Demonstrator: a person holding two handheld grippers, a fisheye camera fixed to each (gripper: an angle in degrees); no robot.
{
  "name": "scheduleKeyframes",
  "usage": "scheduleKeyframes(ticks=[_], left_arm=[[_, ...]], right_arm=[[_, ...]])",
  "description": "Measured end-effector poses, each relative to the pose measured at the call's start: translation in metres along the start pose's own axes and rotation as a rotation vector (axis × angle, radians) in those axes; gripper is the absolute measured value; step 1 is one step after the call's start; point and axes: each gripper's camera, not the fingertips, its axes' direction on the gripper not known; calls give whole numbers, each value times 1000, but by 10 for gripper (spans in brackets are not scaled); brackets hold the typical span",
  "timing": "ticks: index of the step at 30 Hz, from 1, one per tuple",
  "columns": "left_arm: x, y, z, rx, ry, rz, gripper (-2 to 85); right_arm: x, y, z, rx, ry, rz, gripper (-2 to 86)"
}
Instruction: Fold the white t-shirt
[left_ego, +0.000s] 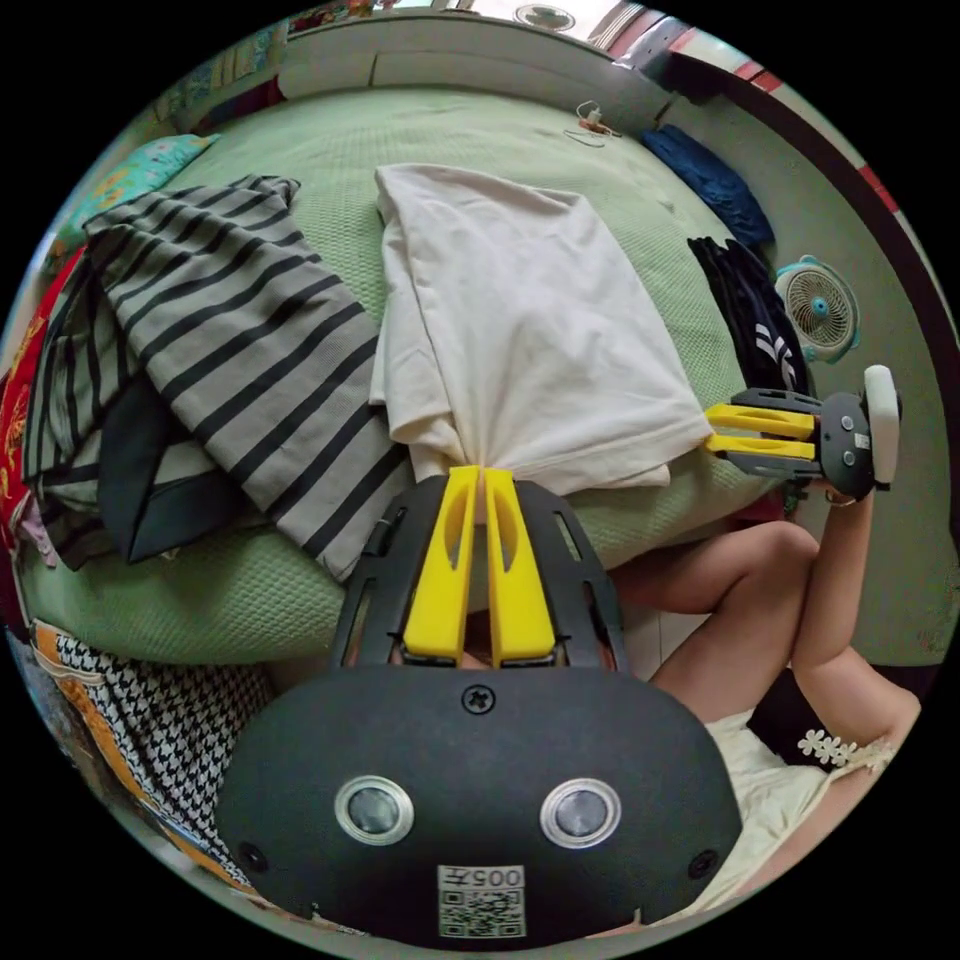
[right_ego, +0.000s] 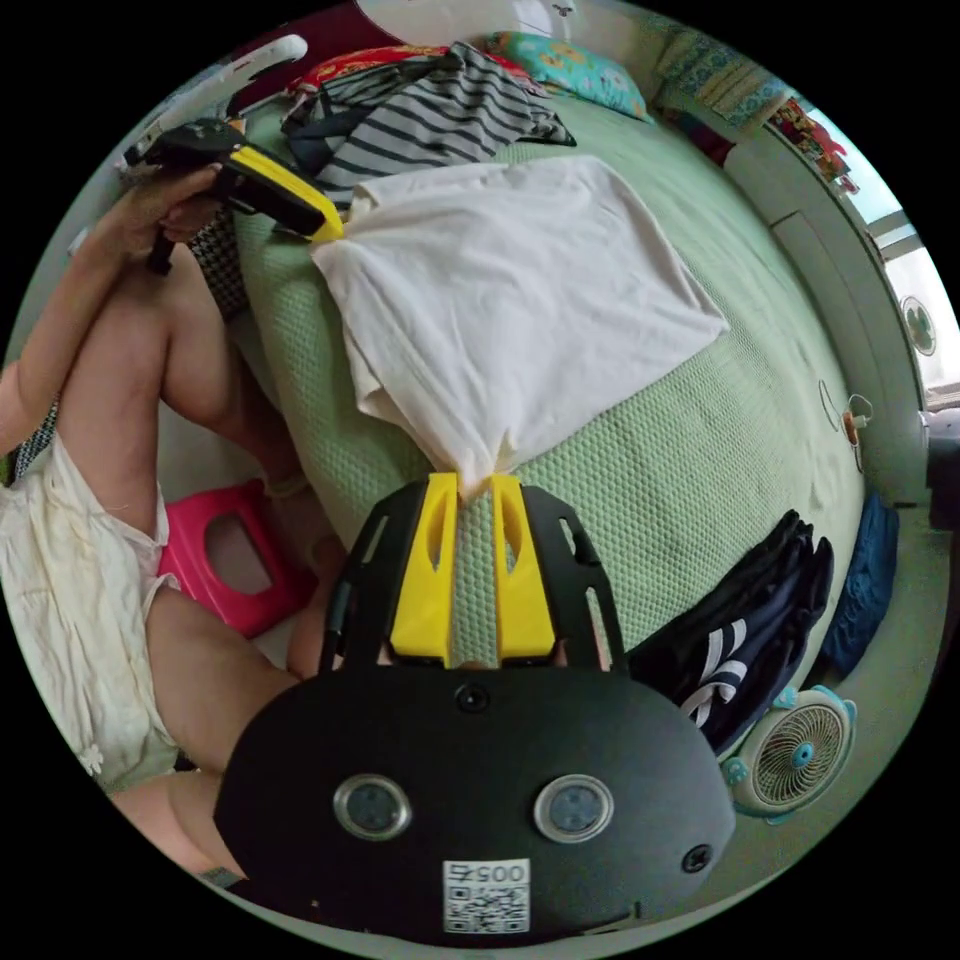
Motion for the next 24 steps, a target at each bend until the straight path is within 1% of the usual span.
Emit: scheduleKeyframes(ticks=[2,3,5,6,7,10,13,18,20,21,23,24], left_arm=[[-3,0,-16,80,-31,-12,44],[-4,0,-26,143,-35,-14,49],[-3,-5,-37,215,-36,-2,51],[-1,-12,-42,248,-48,14,52],[1,-16,-44,263,-52,25,53],[9,-48,-48,295,-64,72,66],[9,-89,-45,301,-134,66,80],[-18,-168,-22,221,-183,-2,88],[-28,-191,-12,180,-143,-15,89],[-34,-204,-7,175,-92,-17,89],[-39,-220,-3,183,-47,-27,90],[-41,-230,1,164,-54,-32,86]], right_arm=[[5,7,-8,54,-28,28,52],[8,12,-15,108,-58,41,63],[10,18,-28,210,-105,48,79],[9,21,-37,302,-123,49,84],[7,21,-45,394,-136,45,87],[-8,9,-53,534,-162,7,92],[-28,-14,-47,581,-138,0,94],[-64,-55,-25,554,-92,18,108],[-74,-68,-18,543,-93,39,107],[-81,-75,-12,536,-100,46,107],[-89,-87,-4,516,-84,74,105],[-95,-95,3,486,-63,78,98]])
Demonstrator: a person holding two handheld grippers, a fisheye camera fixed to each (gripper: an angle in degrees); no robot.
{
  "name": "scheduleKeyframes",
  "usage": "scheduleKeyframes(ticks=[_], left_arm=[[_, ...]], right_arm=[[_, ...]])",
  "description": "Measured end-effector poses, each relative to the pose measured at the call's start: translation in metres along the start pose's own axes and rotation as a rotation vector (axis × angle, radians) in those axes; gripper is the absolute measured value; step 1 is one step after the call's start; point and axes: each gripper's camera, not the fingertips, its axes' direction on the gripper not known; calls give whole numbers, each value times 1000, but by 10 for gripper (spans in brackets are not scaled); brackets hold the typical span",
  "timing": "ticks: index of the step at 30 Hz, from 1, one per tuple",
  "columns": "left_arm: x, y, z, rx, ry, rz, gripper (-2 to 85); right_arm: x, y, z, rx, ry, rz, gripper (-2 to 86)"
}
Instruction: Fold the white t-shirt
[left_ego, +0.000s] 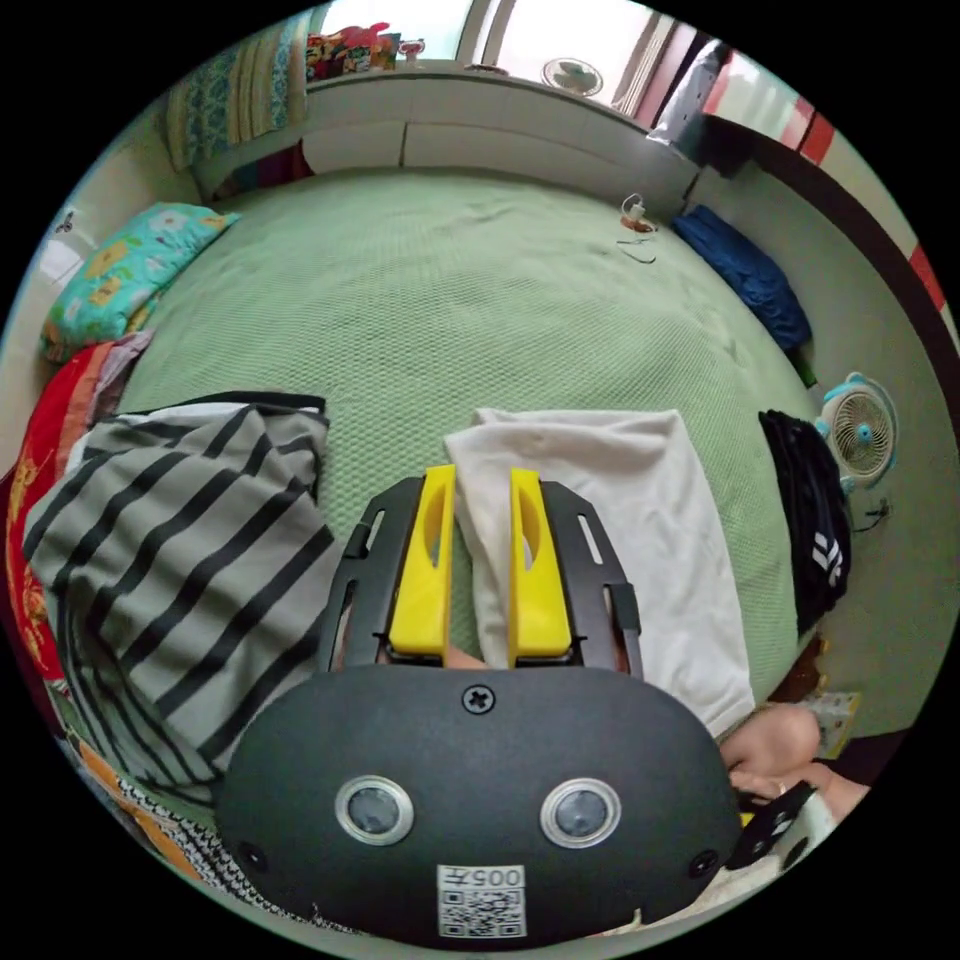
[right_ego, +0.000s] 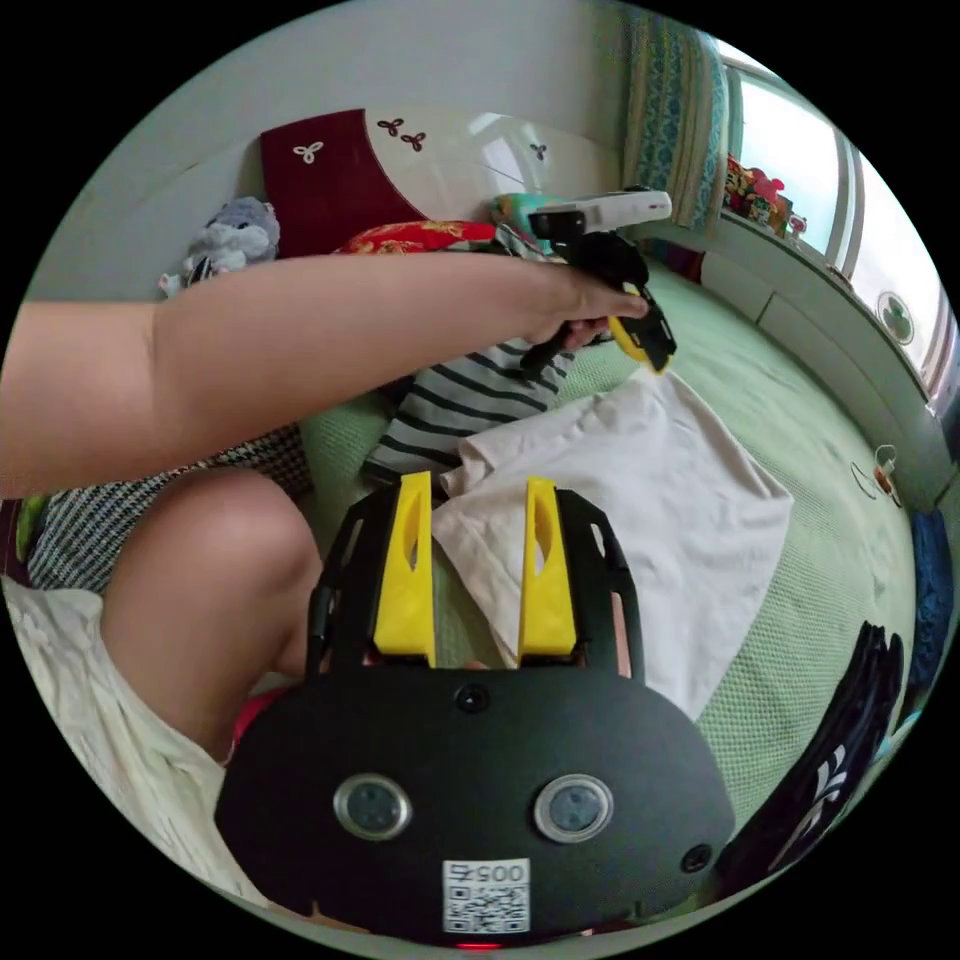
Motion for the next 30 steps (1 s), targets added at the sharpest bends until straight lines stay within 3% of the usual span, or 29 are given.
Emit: scheduleKeyframes(ticks=[4,7,13,17,19,22,26,30], left_arm=[[2,-20,19,-101,-39,33,63],[6,-27,8,-50,-7,49,27],[27,-48,-17,-33,-40,195,8],[32,-62,-12,-121,-87,212,6],[30,-66,-4,-156,-98,201,7],[19,-67,11,-165,-71,122,9],[-1,-62,24,-127,95,-20,13],[-17,-52,14,-43,193,-177,14]], right_arm=[[-16,-7,34,-141,140,-22,58],[-15,-9,30,-105,137,-47,3],[2,-16,-7,90,49,87,-9],[-9,-27,3,69,107,49,-5],[-23,-35,20,-40,156,-22,10],[-35,-40,45,-172,204,-89,33],[-35,-46,54,-183,232,-83,47],[-17,-54,41,-166,19,-34,63]])
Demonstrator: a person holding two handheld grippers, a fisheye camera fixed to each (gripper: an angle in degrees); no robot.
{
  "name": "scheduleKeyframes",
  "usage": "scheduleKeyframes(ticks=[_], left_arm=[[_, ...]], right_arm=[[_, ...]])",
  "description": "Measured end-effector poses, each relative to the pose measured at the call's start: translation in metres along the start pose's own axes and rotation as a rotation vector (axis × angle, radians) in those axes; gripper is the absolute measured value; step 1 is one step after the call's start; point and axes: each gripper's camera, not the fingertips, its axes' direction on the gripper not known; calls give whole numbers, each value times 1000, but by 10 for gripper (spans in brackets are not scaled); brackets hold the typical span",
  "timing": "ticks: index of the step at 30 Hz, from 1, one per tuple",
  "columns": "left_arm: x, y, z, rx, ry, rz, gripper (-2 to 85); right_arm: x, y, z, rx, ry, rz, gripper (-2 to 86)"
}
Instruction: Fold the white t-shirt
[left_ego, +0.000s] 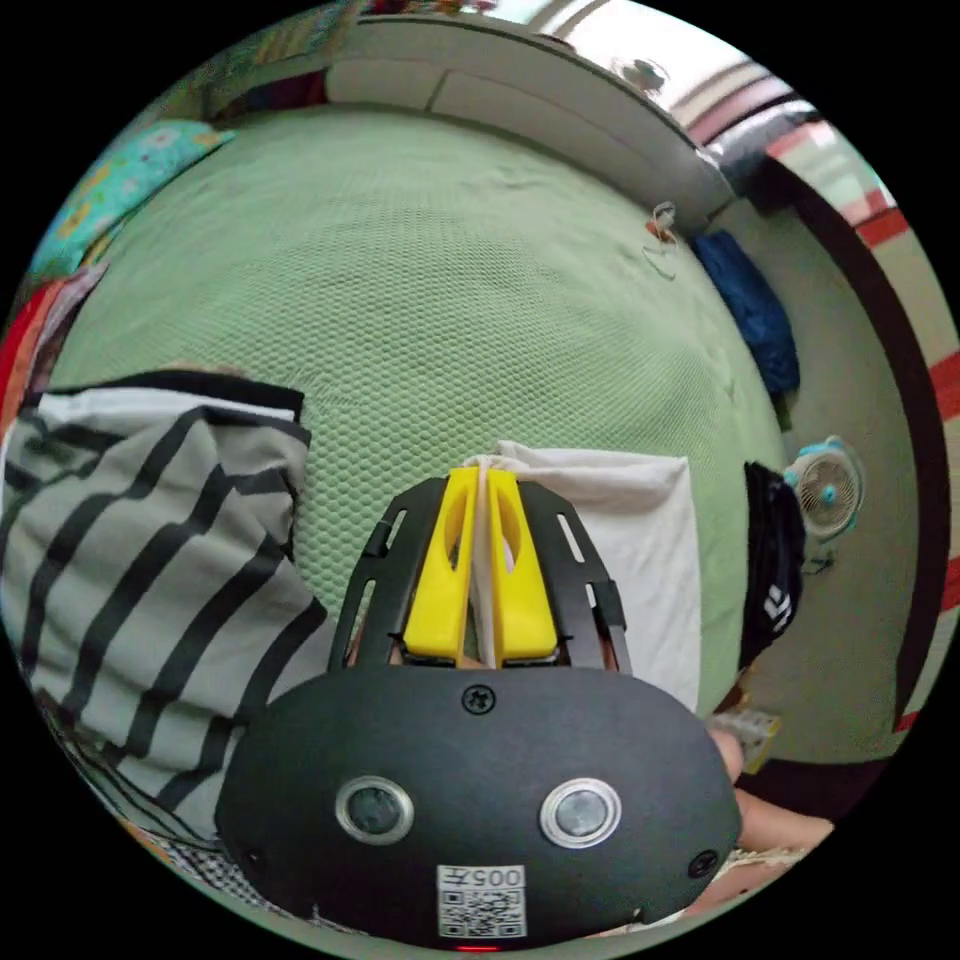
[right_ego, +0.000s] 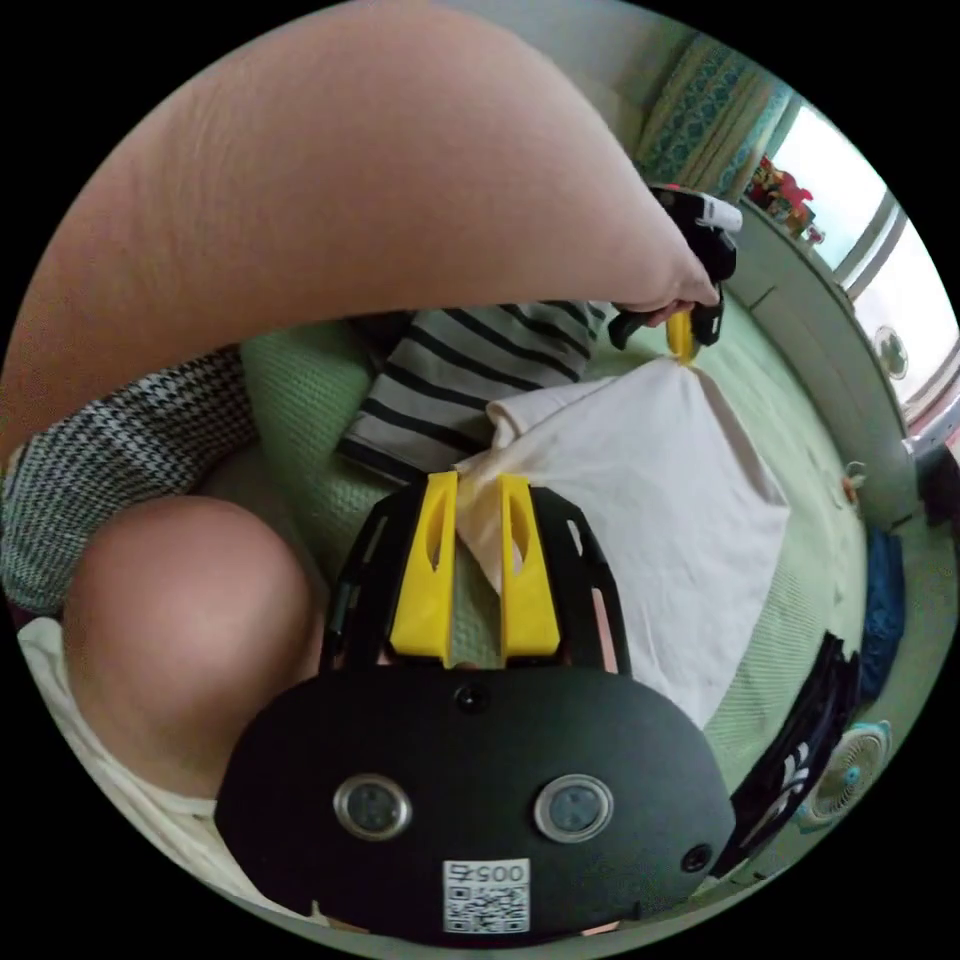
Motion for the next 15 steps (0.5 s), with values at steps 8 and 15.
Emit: scheduleKeyframes(ticks=[8,15], left_arm=[[47,31,-39,118,-355,162,-3],[104,123,-27,218,-307,215,-5]], right_arm=[[30,-2,-31,112,-19,-19,77],[110,10,-61,125,128,219,-7]])
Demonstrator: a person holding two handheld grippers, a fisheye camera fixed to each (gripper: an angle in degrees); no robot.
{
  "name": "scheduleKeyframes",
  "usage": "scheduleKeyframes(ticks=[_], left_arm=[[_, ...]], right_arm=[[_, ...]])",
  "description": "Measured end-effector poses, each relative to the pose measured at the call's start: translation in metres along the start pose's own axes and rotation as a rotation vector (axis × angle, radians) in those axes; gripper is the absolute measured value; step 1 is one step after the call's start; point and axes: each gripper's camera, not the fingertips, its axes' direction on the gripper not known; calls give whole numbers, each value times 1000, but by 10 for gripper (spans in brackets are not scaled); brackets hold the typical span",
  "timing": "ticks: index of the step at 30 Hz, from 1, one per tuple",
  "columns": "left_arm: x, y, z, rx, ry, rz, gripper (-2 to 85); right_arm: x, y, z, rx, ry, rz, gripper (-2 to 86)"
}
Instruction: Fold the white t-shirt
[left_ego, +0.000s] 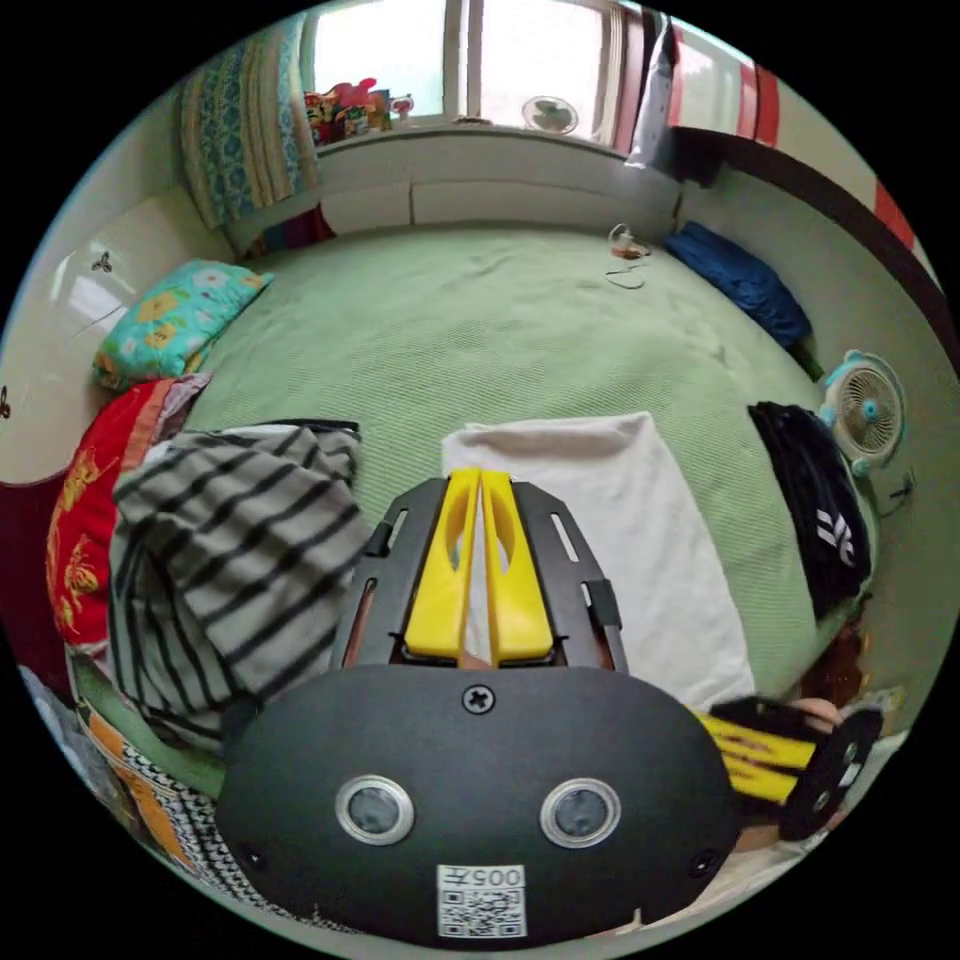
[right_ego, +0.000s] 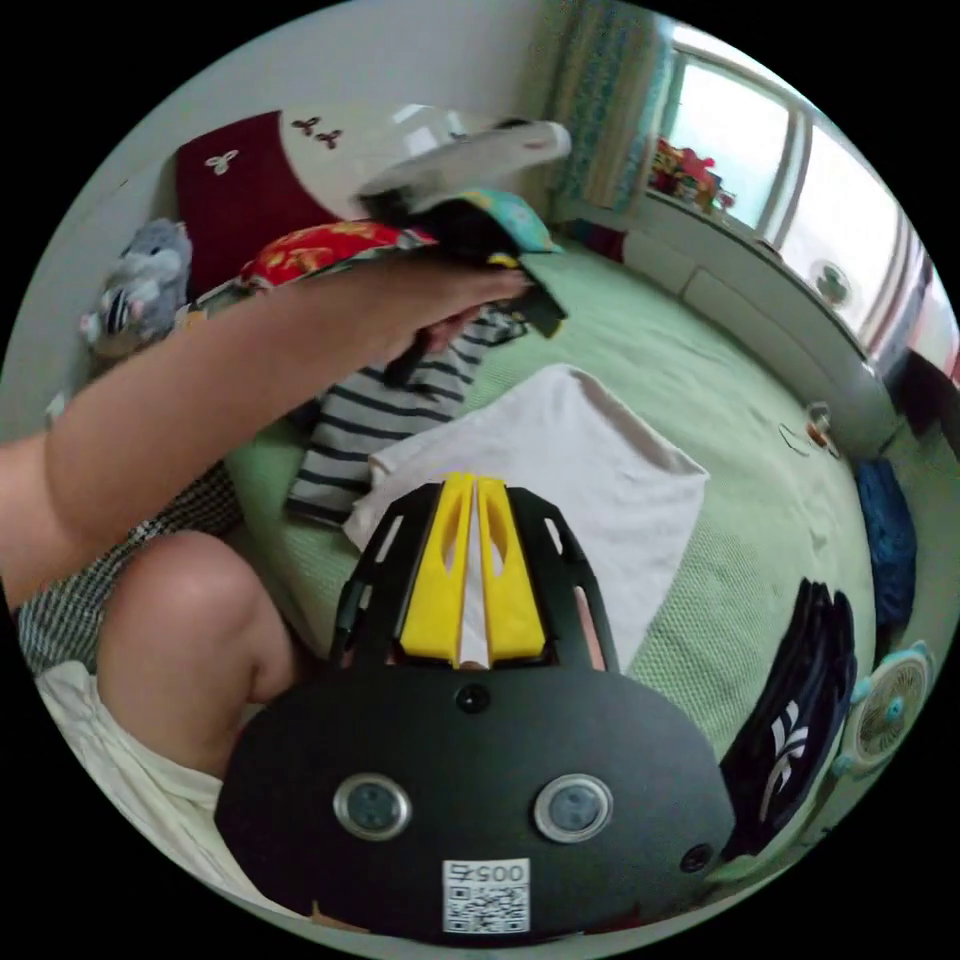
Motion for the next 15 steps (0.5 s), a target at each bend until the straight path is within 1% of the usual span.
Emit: scheduleKeyframes(ticks=[2,3,5,7,8,12,15], left_arm=[[11,16,10,-23,-6,-23,-5],[16,23,19,-64,-21,-37,-5],[23,32,37,-120,-84,-35,-4],[30,42,47,-92,-110,-4,-4],[38,45,47,-74,-154,16,-4],[61,48,56,-107,-299,54,-5],[59,49,58,-125,-280,9,-5]], right_arm=[[15,-1,6,-47,-19,70,-11],[22,-2,14,-95,-28,116,-11],[29,-3,29,-167,-35,170,-12],[33,-1,53,-255,-50,197,-12],[34,0,58,-264,-41,201,-13],[46,-1,66,-250,-44,230,-13],[63,-4,70,-261,-96,282,-15]])
